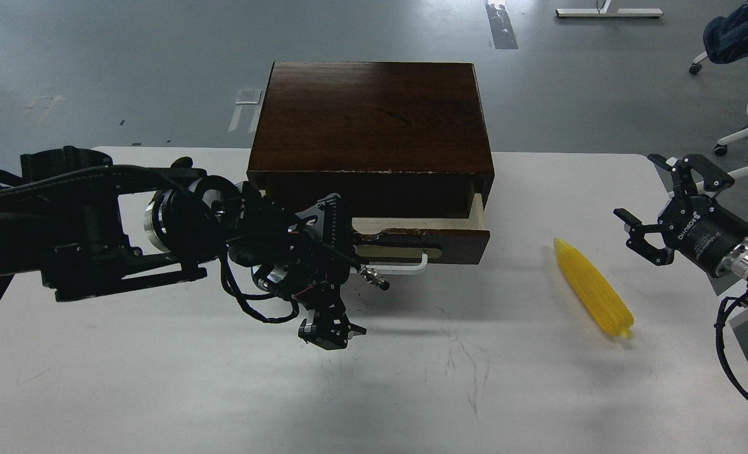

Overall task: Put corn in drawer with both arms
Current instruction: 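Pull the drawer open toward the robot with the left gripper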

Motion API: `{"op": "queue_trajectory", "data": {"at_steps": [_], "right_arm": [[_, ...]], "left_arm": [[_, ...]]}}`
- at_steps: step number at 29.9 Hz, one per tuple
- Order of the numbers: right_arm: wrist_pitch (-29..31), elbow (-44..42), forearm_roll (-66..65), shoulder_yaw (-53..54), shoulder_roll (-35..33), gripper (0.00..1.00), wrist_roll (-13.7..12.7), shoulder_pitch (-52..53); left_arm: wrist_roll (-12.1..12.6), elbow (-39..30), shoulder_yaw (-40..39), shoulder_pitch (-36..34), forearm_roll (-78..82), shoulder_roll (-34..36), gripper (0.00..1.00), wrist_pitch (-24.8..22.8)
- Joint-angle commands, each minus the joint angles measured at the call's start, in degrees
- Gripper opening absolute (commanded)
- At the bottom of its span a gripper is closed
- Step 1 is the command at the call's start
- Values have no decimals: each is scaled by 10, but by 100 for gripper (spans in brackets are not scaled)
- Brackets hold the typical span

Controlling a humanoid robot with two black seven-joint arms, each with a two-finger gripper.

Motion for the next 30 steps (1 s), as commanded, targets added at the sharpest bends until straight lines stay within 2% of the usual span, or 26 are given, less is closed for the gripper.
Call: {"op": "queue_trajectory", "data": {"at_steps": [1, 30], "right_arm": [[0, 0, 0, 1, -1, 100, 0, 0], [0, 0, 0, 0, -8, 100, 0, 0]], "left_arm": [[0, -2, 0, 0, 1, -2, 98, 0], [0, -2, -9, -46, 1, 0, 98, 0]]}}
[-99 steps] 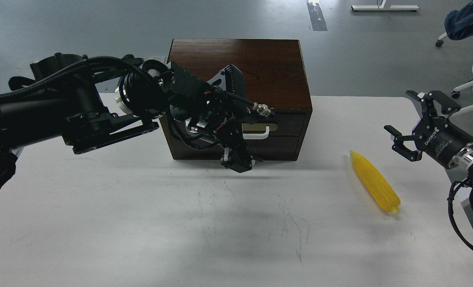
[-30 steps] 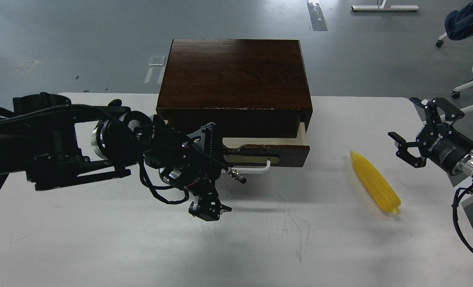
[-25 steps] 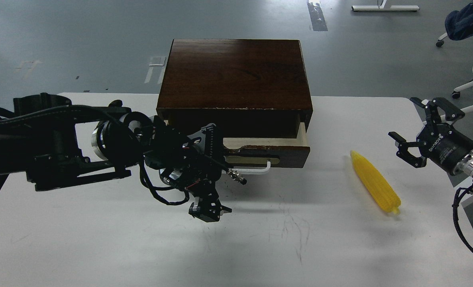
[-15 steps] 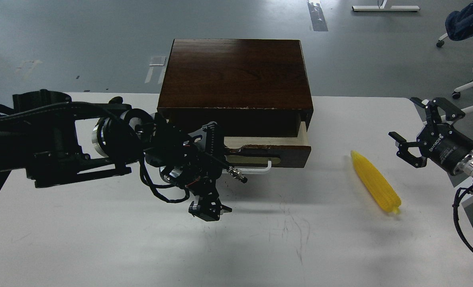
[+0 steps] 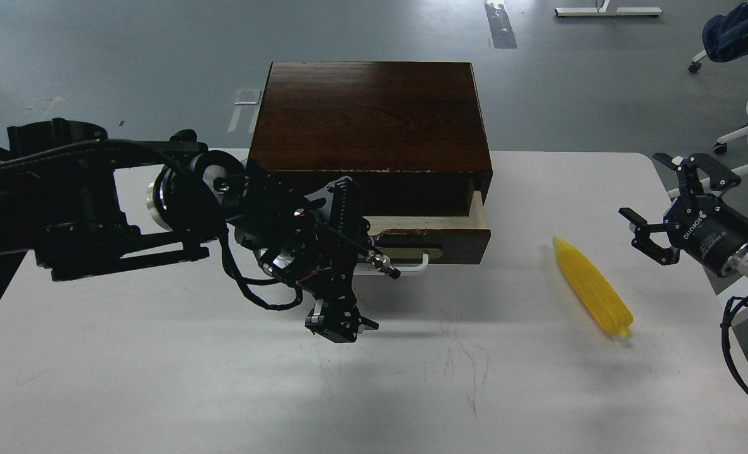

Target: Put corn in drawer with both arms

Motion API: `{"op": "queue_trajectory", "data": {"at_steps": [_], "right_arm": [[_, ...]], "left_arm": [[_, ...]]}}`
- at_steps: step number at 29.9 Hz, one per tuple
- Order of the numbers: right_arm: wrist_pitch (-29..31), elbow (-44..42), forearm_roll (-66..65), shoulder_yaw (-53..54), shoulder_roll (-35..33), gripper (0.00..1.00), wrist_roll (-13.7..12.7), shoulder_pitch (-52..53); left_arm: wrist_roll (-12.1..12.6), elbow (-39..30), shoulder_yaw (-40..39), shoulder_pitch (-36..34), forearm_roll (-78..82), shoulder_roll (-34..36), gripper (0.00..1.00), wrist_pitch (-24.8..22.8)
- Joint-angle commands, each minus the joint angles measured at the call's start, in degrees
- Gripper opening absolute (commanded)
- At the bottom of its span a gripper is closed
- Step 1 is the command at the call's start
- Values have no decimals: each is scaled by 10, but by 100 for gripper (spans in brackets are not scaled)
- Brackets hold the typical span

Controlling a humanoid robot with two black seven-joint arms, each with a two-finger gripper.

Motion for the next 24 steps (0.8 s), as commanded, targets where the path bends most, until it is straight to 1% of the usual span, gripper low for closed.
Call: {"op": "queue_trajectory", "data": {"at_steps": [1, 4, 7, 9, 11, 12, 13, 15, 18, 19, 20, 21, 23, 24], "right_arm": [[0, -1, 0, 0, -1, 100, 0, 0], [0, -1, 0, 0, -1, 100, 0, 0], [0, -2, 0, 0, -2, 100, 0, -1], [0, -1, 0, 0, -4, 100, 0, -1], [0, -2, 0, 0, -4, 100, 0, -1], [0, -2, 0, 0, -4, 100, 0, -1], [0, -2, 0, 0, -4, 100, 0, -1], [0, -1, 0, 0, -3, 100, 0, -1], [0, -2, 0, 0, -3, 100, 0, -1], [0, -2, 0, 0, -2, 100, 0, -1], [0, -1, 0, 0, -2, 100, 0, -1], [0, -1, 0, 0, -2, 100, 0, -1], [0, -1, 0, 0, -3, 100, 0, -1], [0, -1, 0, 0, -3, 100, 0, -1]], "left_arm": [[0, -1, -9, 0, 0, 0, 98, 0], [0, -8, -31, -1, 0, 3, 98, 0], [0, -15, -68, -2, -92, 24, 98, 0], [0, -10, -102, -1, -226, 42, 98, 0], [0, -6, -118, 2, -301, 53, 98, 0], [0, 2, -127, 4, -378, 69, 98, 0], [0, 8, -129, 5, -416, 76, 98, 0], [0, 30, -134, 17, -578, 104, 98, 0], [0, 36, -139, 36, -707, 123, 98, 0], [0, 45, -146, 51, -791, 133, 98, 0], [0, 56, -154, 64, -860, 140, 98, 4], [0, 64, -158, 70, -890, 143, 98, 17], [0, 92, -173, 97, -976, 151, 98, 57], [0, 93, -174, 98, -976, 151, 98, 57]]}}
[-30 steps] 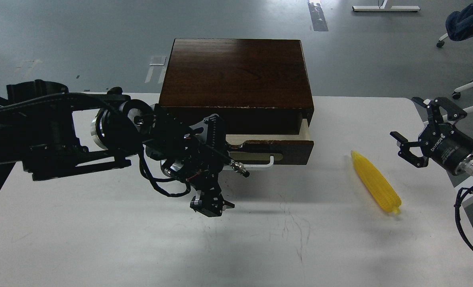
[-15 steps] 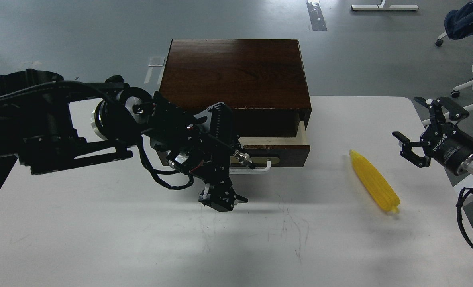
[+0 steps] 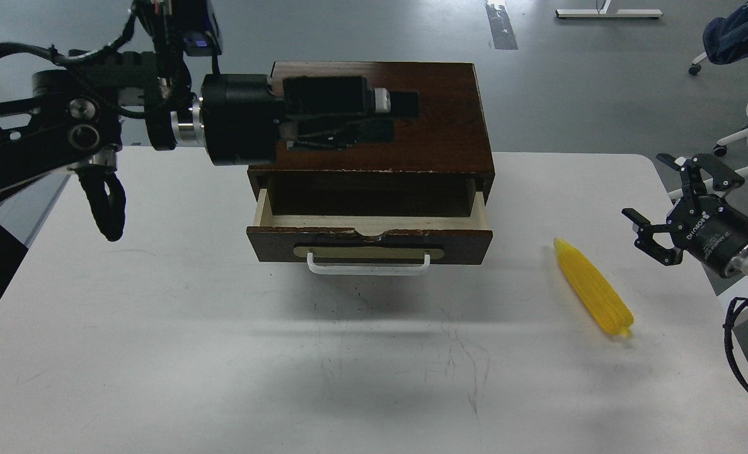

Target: Put corn in drawer with both arms

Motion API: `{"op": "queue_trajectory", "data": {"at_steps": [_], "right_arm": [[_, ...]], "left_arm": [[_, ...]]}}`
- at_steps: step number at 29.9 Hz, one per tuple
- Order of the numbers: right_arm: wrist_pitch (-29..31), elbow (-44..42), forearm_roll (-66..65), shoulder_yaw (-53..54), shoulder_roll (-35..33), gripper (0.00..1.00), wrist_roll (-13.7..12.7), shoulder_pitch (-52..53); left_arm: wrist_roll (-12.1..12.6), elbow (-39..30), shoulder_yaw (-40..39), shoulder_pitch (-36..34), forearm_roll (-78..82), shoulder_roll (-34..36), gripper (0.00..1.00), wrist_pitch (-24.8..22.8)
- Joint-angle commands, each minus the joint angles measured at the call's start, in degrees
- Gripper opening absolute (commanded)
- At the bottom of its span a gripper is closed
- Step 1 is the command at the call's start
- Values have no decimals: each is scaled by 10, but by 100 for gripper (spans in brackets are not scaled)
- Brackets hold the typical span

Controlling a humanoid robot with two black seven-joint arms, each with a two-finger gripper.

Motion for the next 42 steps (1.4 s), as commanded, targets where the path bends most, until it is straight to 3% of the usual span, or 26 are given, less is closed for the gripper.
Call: {"op": "queue_trajectory", "data": {"at_steps": [1, 7, 16, 20, 29, 35, 42], "right_arm": [[0, 0, 0, 0, -1, 100, 0, 0], [0, 3, -7, -1, -8, 100, 0, 1], [0, 11, -134, 6, -35, 100, 0, 7], [0, 12, -230, 8, -65, 100, 0, 25], [0, 12, -606, 7, -137, 100, 0, 121], [0, 10, -772, -1, -130, 100, 0, 116], [-72, -10, -861, -60, -47, 100, 0, 92]], "left_arm": [[0, 31, -20, 33, -108, 14, 98, 42], [0, 115, -32, 116, -225, 30, 98, 55], [0, 274, -98, 244, -322, -6, 98, -28], [0, 280, -108, 268, -322, -7, 98, -28], [0, 277, -117, 281, -322, -20, 98, -28], [0, 274, -136, 281, -322, -28, 98, -28], [0, 270, -136, 281, -321, -26, 98, -28]]}}
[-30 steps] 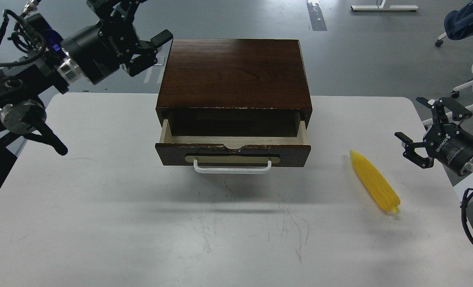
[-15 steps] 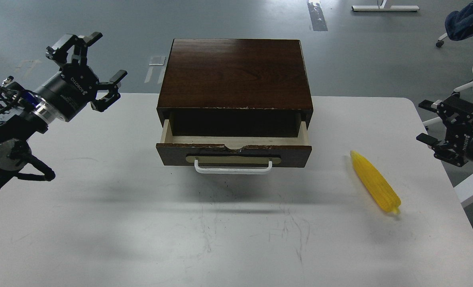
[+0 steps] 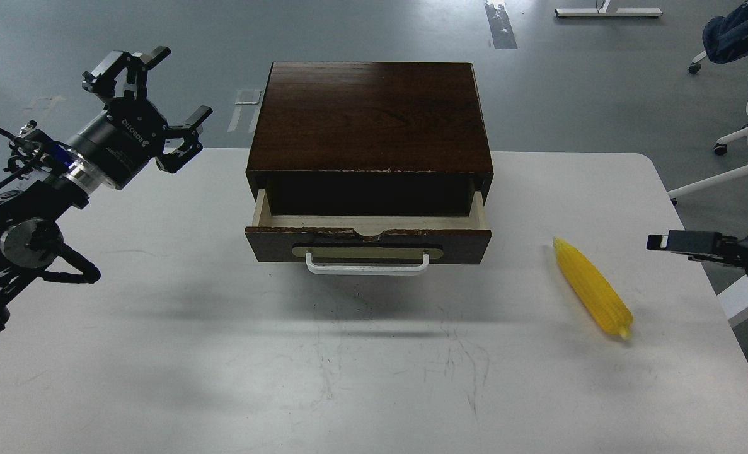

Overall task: Put corn in drawer with both arms
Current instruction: 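Lower the right gripper onto the yellow corn cob and grasp it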

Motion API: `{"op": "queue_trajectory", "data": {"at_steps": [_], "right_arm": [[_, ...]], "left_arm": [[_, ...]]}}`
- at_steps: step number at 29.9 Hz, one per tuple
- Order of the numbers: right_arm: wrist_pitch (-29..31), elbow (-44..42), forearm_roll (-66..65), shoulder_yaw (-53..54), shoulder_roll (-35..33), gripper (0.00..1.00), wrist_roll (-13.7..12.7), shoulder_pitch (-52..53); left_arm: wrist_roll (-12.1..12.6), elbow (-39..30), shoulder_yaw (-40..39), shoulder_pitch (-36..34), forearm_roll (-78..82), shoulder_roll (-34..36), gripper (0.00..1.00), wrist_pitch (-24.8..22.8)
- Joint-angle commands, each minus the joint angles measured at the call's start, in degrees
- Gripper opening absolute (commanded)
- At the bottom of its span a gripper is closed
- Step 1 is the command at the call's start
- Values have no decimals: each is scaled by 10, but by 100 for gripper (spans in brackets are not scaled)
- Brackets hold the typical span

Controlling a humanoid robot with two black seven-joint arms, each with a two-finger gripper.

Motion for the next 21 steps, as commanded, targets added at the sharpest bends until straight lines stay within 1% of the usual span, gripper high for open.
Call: {"op": "queue_trajectory", "data": {"at_steps": [1, 2, 5, 12, 16, 18, 21], "right_arm": [[-28, -20, -27, -42, 35, 100, 0, -3], [-40, -25, -27, -53, 46, 100, 0, -2], [-53, -29, -27, -63, 64, 100, 0, -2], [-54, -30, -27, -68, 82, 99, 0, -4], [-54, -31, -27, -74, 105, 97, 0, -2], [-54, -38, -27, -82, 110, 95, 0, -2], [-55, -45, -27, -101, 111, 84, 0, 2]], "left_arm": [[0, -1, 0, 0, 1, 2, 98, 0], [0, -2, 0, 0, 1, 2, 98, 0], [0, -1, 0, 0, 1, 2, 98, 0], [0, -2, -2, -1, 1, 1, 98, 0], [0, -2, -2, -1, 1, 1, 98, 0], [0, -2, -2, -1, 0, 1, 98, 0], [0, -2, -3, -1, 1, 1, 98, 0]]}}
